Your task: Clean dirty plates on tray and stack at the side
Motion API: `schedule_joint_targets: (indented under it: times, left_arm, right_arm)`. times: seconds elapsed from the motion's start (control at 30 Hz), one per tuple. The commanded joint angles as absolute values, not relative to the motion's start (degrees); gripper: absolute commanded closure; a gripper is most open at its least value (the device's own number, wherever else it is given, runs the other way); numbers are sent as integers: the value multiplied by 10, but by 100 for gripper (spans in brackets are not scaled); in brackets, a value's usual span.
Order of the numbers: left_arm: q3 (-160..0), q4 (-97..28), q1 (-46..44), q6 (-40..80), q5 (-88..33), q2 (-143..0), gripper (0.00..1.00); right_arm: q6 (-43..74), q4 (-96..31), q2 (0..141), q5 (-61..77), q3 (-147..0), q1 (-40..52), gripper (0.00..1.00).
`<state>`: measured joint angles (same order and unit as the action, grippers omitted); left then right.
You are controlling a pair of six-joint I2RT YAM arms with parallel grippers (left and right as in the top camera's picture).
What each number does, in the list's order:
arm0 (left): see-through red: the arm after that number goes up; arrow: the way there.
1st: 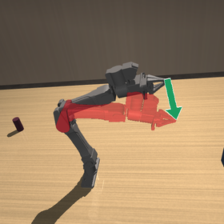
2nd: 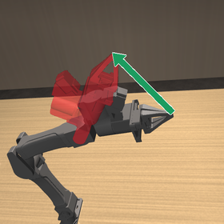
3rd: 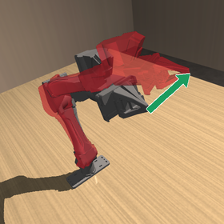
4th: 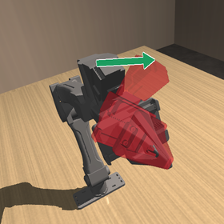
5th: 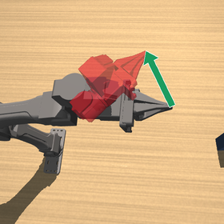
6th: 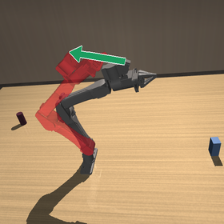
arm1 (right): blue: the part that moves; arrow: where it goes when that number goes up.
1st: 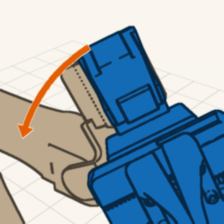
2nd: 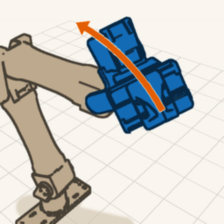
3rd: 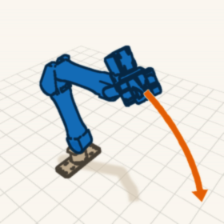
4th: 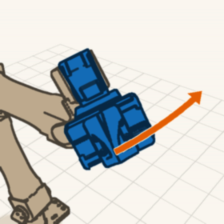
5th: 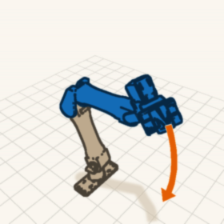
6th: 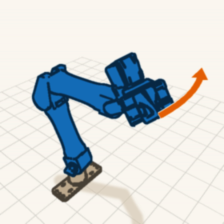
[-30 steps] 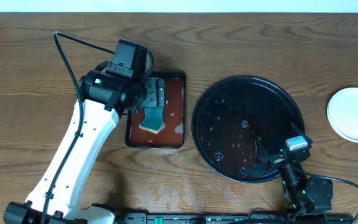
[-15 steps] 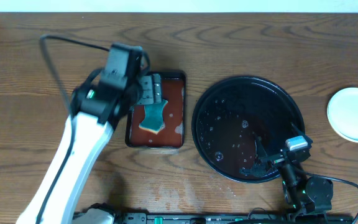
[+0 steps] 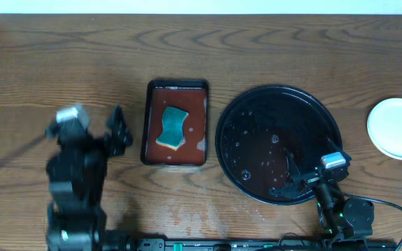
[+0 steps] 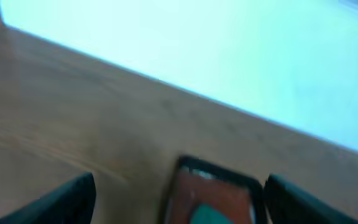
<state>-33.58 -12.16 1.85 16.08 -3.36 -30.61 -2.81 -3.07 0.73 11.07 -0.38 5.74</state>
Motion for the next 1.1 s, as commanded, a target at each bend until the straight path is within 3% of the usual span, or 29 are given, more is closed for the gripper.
schedule_joint_targets:
  times: [0.0, 0.37, 1.07]
  left_arm:
    - [-242, -95, 38, 151, -60, -207, 13]
    - [-77, -83, 44, 151, -7, 1, 13]
    - [-2, -39, 41, 153, 1, -1, 13]
  right_arm:
    - [-35, -33, 4, 110, -3, 53, 1]
    - [-35, -33, 4, 110, -3, 53, 1]
    - [-35, -33, 4, 110, -3, 53, 1]
